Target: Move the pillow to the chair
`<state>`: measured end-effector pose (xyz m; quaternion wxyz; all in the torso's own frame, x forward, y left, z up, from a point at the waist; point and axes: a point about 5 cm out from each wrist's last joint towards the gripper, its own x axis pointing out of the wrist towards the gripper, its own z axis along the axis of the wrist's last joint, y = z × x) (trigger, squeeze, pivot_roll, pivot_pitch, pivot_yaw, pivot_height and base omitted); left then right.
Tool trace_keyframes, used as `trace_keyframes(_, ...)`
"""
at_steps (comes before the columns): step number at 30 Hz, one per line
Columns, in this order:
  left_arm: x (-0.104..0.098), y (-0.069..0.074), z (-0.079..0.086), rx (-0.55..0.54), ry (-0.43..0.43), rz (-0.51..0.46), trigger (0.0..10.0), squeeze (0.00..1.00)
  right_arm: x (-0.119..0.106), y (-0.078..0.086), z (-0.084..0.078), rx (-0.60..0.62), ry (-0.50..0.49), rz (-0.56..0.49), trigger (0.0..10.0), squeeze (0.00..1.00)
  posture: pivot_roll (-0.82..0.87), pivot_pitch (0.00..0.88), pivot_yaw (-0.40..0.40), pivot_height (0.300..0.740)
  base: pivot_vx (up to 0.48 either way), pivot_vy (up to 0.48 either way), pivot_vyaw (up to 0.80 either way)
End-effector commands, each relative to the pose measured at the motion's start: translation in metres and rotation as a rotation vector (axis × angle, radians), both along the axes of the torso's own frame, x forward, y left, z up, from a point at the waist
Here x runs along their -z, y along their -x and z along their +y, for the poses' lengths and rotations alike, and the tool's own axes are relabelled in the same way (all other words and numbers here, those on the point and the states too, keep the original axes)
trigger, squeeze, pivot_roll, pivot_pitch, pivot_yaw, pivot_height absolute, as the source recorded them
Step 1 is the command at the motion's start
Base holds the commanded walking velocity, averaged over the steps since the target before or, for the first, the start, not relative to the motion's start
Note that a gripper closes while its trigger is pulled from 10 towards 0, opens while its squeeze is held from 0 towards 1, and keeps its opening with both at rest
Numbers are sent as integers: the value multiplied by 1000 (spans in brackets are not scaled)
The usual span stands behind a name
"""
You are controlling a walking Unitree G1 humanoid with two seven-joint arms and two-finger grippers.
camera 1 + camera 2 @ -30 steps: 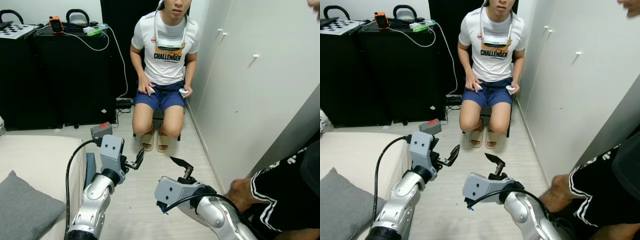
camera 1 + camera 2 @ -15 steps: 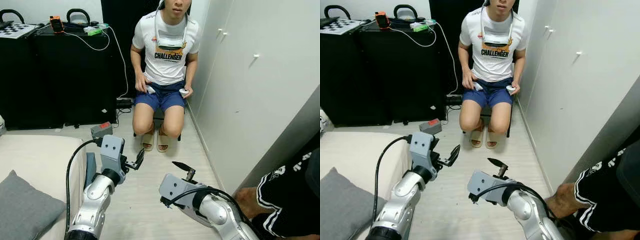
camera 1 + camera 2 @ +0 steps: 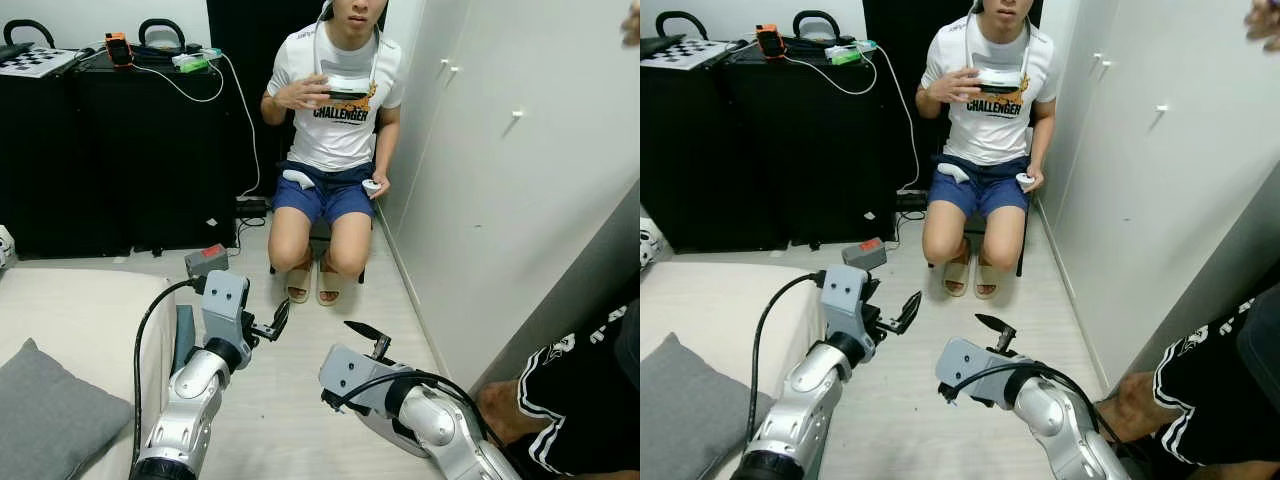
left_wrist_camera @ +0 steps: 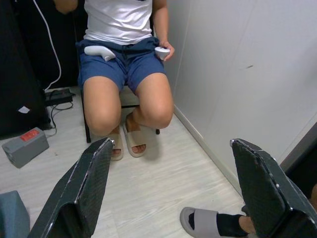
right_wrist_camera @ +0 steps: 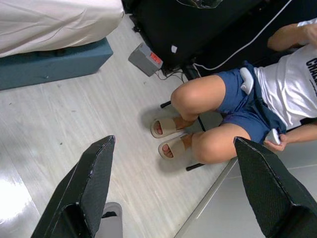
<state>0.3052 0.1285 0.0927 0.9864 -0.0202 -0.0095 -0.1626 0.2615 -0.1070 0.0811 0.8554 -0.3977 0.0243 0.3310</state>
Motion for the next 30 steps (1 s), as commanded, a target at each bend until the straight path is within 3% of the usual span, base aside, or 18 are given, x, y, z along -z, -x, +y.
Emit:
trace_keyframes(1,4,-1,-1,7,8,29,10000,0,5,0,1,-6,7,27,10000,0,-19,0,-27,740,0,0,0)
trace_keyframes(22,-2,-13,-4,25,1,10,10000,0,-1,-11,3,-15,14,1,10000,0,4,0,-34,740,0,0,0)
trace_keyframes(30,-8,-24,-3,17,54,22,10000,0,-9,-20,5,-28,24,-42,10000,0,-2,0,-30,740,0,0,0)
